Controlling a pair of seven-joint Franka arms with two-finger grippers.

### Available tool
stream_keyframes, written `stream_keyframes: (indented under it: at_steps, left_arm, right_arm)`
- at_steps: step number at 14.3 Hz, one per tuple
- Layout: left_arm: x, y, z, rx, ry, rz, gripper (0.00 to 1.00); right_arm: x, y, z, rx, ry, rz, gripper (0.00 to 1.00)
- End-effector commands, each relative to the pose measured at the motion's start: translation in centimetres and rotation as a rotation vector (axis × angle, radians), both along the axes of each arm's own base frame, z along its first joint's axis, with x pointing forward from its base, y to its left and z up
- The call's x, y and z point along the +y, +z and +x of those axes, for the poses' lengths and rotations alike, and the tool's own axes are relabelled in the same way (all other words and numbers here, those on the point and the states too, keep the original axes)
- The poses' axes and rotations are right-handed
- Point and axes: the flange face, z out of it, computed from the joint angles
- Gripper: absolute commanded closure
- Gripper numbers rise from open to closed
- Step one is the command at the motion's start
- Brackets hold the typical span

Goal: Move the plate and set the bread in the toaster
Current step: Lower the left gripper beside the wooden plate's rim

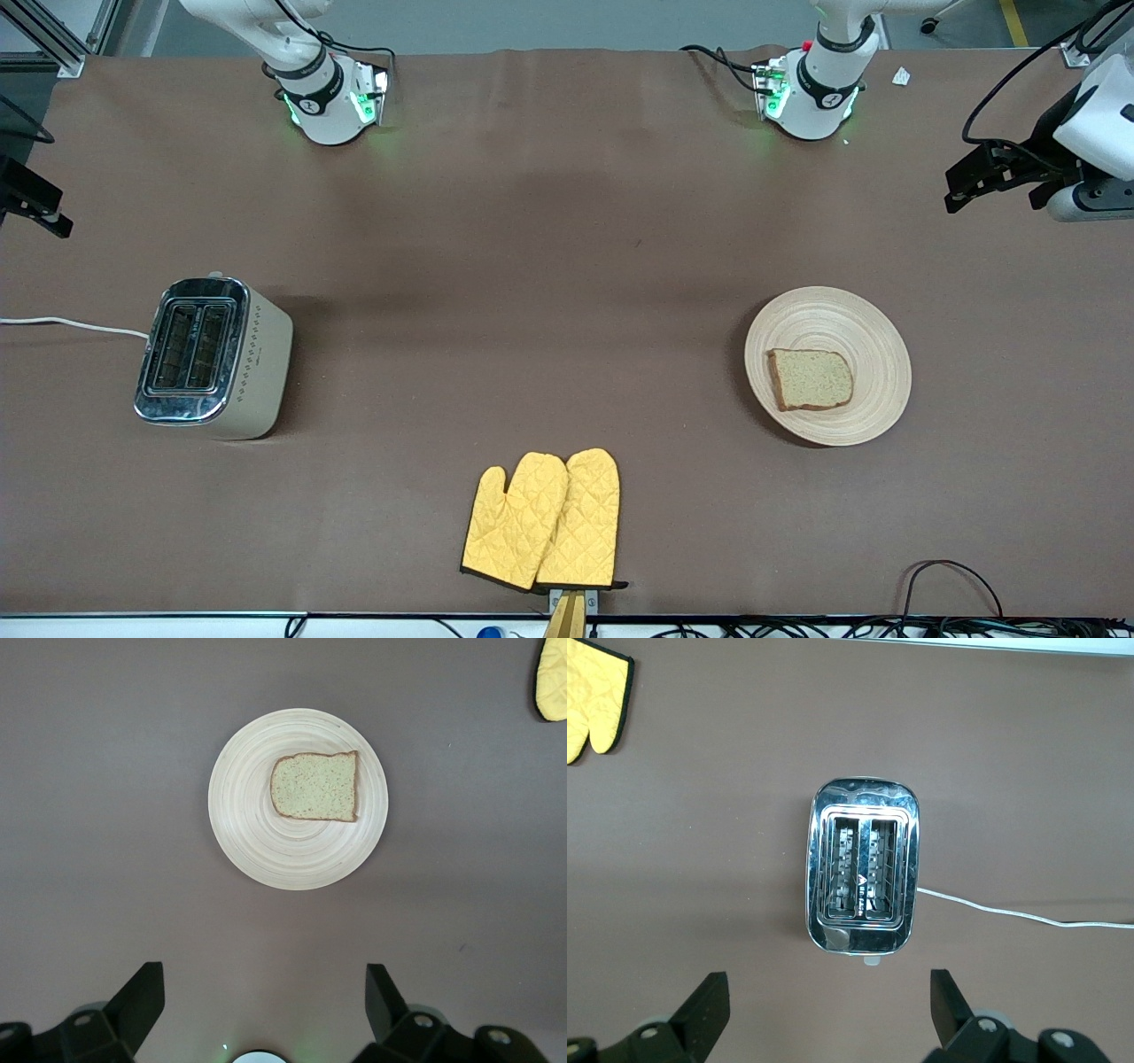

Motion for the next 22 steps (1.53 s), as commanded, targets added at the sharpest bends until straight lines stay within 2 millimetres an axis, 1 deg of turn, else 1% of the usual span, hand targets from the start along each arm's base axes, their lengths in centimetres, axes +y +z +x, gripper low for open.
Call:
stream_keyframes:
  at_steps: [1,3,4,5,6,7,8,9,10,13,14,15,16,17,19,21,22]
  left_arm:
    - [0.1,0.6,0.0,-0.017,-0.008,0.026,0.0]
    - [0.2,0.9,0.2,-0.023,-0.008,0.024,0.0]
    - [0.3,-0.4,1.2,0.001,-0.009,0.017,0.0]
    - [0.3,-1.5,2.7,0.016,-0.008,0.006,0.0]
    - [0.6,-3.2,4.2,0.041,-0.002,0.003,0.0]
    - [1.1,-5.0,5.6,0.058,0.012,-0.03,0.0]
    - [2.5,-6.3,6.9,0.046,0.048,-0.09,0.0]
    - [4.5,-8.6,8.3,0.057,0.095,-0.149,0.0]
    - [5.9,-11.1,9.5,0.091,0.131,-0.197,0.0]
    - [10.8,-18.6,12.4,0.152,0.254,-0.339,0.0]
    - [13.1,-21.6,13.1,0.157,0.231,-0.366,0.0]
    - [15.0,-24.4,13.9,0.126,0.116,-0.411,0.0]
    - [16.9,-26.7,14.6,0.074,0.041,-0.469,0.0]
    - [19.2,-29.7,14.9,0.041,0.019,-0.539,0.0]
    - [21.9,-35.0,14.6,0.057,0.023,-0.615,0.0]
    - [23.8,-39.1,14.0,0.046,-0.009,-0.692,0.07]
    - [24.0,-41.0,13.9,0.03,-0.032,-0.743,0.11]
  right_arm:
    - [0.0,-0.2,-0.2,0.0,0.009,-0.009,0.0]
    - [0.0,-0.3,-0.2,0.002,0.008,-0.008,0.0]
    - [0.1,-0.3,-0.3,0.004,0.006,-0.006,0.0]
    - [0.1,-0.3,-0.2,0.003,0.007,-0.002,0.0]
    - [0.3,-0.3,-0.3,0.005,-0.008,0.004,0.0]
    - [0.3,-0.3,-0.3,0.007,-0.038,0.008,0.0]
    - [0.2,-0.3,-0.3,0.004,-0.038,0.008,0.0]
    - [0.2,-0.3,-0.2,0.001,-0.038,0.008,0.0]
    - [0.2,-0.3,-0.2,-0.001,-0.038,0.008,0.0]
    - [0.2,-0.3,-0.3,0.004,-0.038,0.008,0.0]
    - [0.2,-0.3,-0.3,0.004,-0.038,0.008,0.0]
    - [0.2,-0.3,-0.3,0.004,-0.038,0.008,0.0]
    - [0.2,-0.3,-0.3,0.004,-0.037,0.008,0.0]
    - [0.3,-0.3,-0.3,0.004,-0.037,0.008,0.0]
    - [0.3,-0.3,-0.3,0.004,-0.035,0.008,0.0]
    - [0.3,-0.3,-0.3,0.004,-0.035,0.008,0.0]
    - [0.3,-0.3,-0.3,0.004,-0.035,0.008,0.0]
